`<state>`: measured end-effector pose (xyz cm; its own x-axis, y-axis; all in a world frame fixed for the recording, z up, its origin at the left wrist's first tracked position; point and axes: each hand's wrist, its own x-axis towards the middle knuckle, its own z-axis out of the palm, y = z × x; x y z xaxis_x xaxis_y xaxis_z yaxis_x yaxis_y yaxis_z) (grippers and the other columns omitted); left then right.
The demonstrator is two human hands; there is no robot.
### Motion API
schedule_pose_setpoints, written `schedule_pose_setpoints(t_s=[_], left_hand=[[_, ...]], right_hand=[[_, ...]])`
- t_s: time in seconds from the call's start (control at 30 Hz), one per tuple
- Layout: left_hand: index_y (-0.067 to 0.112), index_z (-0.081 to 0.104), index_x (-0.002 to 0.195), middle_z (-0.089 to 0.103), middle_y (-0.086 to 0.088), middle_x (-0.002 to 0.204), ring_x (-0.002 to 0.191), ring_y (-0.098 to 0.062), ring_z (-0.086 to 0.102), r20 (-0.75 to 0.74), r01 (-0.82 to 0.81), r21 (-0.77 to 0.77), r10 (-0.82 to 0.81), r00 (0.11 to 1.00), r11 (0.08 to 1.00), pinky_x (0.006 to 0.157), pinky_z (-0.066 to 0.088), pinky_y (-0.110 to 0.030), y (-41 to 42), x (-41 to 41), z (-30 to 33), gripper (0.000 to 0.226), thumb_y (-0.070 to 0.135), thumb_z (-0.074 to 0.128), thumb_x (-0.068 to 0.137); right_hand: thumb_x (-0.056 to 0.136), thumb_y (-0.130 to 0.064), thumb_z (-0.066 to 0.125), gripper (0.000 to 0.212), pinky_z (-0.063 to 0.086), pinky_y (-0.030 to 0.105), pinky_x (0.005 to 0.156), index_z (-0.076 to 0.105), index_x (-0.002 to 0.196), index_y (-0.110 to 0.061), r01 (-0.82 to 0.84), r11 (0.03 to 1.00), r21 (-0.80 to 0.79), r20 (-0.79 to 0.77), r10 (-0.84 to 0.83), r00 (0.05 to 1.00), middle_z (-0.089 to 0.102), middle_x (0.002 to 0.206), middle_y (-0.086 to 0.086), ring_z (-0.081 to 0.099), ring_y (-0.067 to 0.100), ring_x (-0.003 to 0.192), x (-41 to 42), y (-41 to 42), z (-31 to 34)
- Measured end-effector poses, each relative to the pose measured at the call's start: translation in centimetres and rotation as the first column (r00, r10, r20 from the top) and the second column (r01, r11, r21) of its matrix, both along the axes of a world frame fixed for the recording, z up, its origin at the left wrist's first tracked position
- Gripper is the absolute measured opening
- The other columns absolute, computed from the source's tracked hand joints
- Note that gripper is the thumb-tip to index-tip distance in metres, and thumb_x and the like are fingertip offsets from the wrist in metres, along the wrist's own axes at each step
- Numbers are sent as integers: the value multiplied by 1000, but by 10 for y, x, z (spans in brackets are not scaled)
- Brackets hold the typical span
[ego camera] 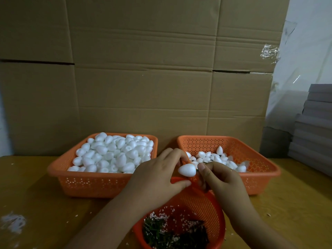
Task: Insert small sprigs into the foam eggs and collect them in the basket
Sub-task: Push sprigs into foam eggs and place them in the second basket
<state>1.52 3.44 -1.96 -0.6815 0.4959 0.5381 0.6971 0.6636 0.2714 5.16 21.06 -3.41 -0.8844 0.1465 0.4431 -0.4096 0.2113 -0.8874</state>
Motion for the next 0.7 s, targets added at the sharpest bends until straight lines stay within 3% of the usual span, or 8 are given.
schedule_pose_setpoints(t_s=[0.37, 0.57, 0.7], left_hand=[[43, 44, 98, 46, 26, 101, 79, 7, 51, -41, 24, 35, -23, 999, 999, 60, 40, -16, 2, 2, 1, 30, 62, 53, 77], [41, 48, 97, 48, 26, 103, 82, 3, 54, -38, -11, 65, 13, 999, 998, 57, 36, -12, 1, -2, -1, 30, 64, 52, 78], [43, 48, 99, 48, 26, 104, 82, 1, 56, -33, -10, 66, 12, 999, 998, 58, 39, -14, 0, -3, -3, 31, 64, 51, 77]], right_hand=[[91, -23, 60, 35, 44, 15, 54, 62, 59, -8, 4, 1000, -7, 7, -4, 1000, 60, 53, 2, 52, 6, 51, 1, -1, 0], [91, -17, 61, 13, 47, 17, 59, 69, 83, -12, -45, 997, -69, 3, 45, 999, 63, 66, 2, 57, 8, 59, 2, -1, 1], [91, -8, 61, 10, 46, 15, 59, 69, 84, -10, -30, 1000, -6, -20, 30, 999, 61, 63, -3, 57, 5, 58, 1, 0, 0]])
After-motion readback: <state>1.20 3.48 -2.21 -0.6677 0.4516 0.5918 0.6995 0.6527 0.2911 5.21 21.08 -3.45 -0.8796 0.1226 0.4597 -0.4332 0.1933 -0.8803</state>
